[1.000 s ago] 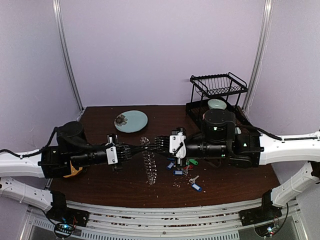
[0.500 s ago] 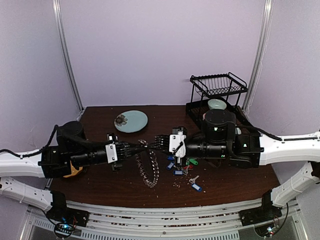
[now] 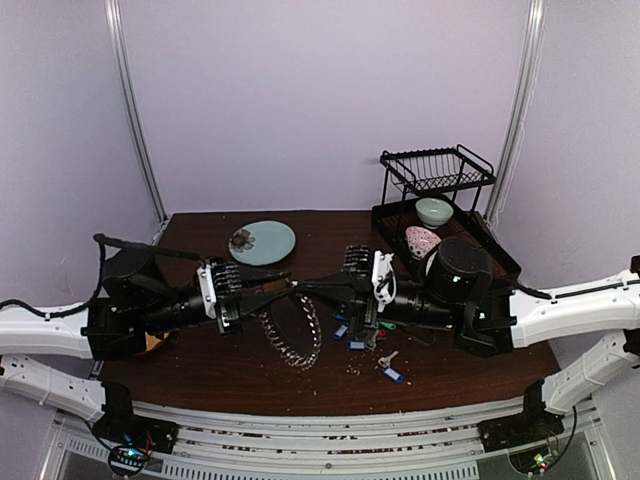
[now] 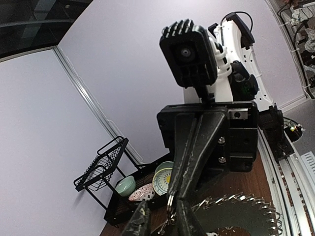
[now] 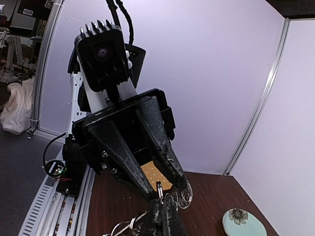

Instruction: Put the keys on the keyring

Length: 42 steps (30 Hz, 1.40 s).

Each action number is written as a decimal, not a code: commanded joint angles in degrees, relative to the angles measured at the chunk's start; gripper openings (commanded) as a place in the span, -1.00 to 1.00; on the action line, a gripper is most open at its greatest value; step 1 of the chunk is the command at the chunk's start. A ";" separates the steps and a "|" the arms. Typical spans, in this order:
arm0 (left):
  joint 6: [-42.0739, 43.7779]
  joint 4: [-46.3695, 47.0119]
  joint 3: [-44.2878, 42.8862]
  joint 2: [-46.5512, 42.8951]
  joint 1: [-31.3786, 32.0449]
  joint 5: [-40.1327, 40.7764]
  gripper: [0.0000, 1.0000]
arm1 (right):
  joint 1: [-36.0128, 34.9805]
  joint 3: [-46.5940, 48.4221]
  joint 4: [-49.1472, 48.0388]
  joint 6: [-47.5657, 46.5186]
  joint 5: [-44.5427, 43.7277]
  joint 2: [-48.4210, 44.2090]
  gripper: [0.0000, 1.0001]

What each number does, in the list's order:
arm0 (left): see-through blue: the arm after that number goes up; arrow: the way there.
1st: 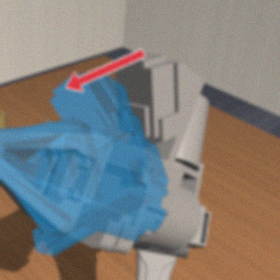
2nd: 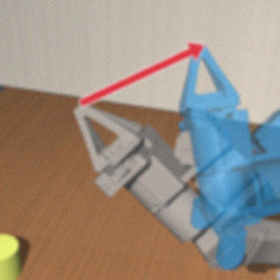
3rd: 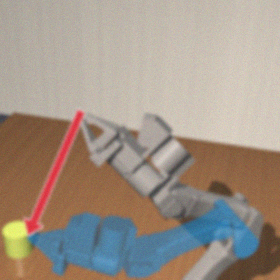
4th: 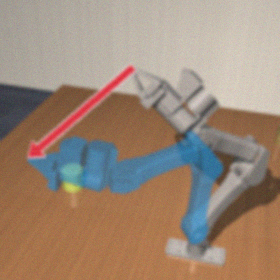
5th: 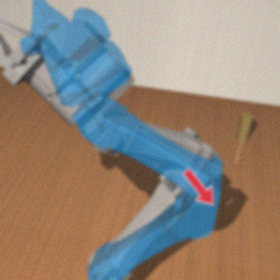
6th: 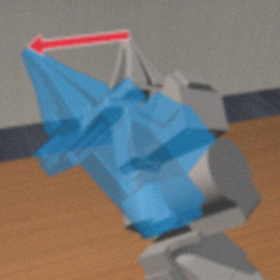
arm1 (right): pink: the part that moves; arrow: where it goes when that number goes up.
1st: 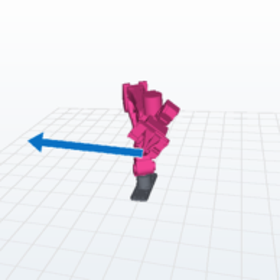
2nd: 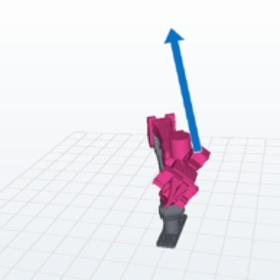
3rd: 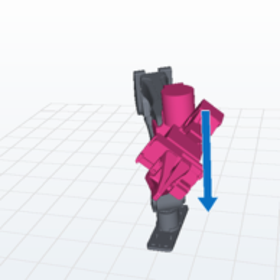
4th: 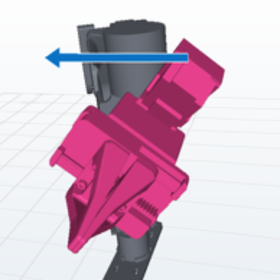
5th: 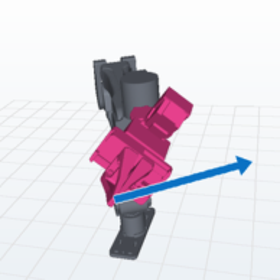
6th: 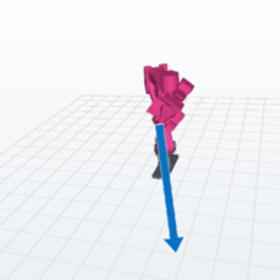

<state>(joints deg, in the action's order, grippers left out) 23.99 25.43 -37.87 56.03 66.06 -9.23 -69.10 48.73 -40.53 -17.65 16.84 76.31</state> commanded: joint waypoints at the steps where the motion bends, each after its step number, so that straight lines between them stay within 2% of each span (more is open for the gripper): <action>1: -3.76 3.65 0.48 1.05 -0.13 1.01 -0.64 | -0.47 -0.38 -10.66 4.88 2.40 -0.33 -1.00; 8: -4.84 1.65 0.18 1.08 -0.21 2.62 -0.60 | -0.56 -0.40 -9.61 4.02 2.47 -1.12 -1.00; 11: -5.56 -0.57 -1.20 1.78 -0.22 2.25 -0.70 | -0.60 0.03 -8.24 2.91 2.61 -1.17 -1.00; 15: -6.68 -5.43 -3.48 3.34 -0.56 2.24 -0.52 | -0.53 0.43 -7.12 1.07 2.42 -1.63 -1.00; 20: -11.73 -9.51 -5.20 3.26 -5.45 -8.54 -0.50 | -0.59 1.11 -2.96 -2.15 1.97 -2.56 -1.00; 27: -12.13 -12.16 -6.86 4.68 -5.77 -11.68 -0.77 | -0.53 1.14 -2.25 -1.95 2.17 -2.66 -1.00; 30: -11.45 -12.58 -6.98 4.46 -5.77 -10.67 -0.99 | -0.48 1.29 -2.12 -1.01 2.58 -2.59 -1.00; 33: -10.08 -13.21 -7.15 4.31 -5.81 -9.16 -1.00 | -0.48 1.52 -1.54 -0.64 2.23 -2.56 -1.00; 34: -9.68 -13.03 -6.95 3.96 -5.78 -8.54 -0.91 | -0.46 1.54 -1.36 -0.63 2.04 -2.60 -1.00; 36: -9.16 -12.47 -6.42 3.15 -5.78 -6.31 -0.52 | -0.47 1.62 -0.85 -0.72 1.61 -2.57 -1.00; 38: -8.22 -12.49 -6.26 2.19 -5.77 -4.10 -0.41 | -0.50 1.79 -0.36 -0.59 1.32 -2.57 -1.00; 42: -6.35 -14.66 -6.46 -0.51 -6.34 -2.12 -0.36 | -0.28 2.48 0.87 0.17 0.47 -2.34 -1.00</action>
<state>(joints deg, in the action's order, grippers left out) 15.18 12.71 -43.83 58.11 60.82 -16.47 -68.75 48.29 -37.28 -18.81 15.79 75.42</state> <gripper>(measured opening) 0.313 0.009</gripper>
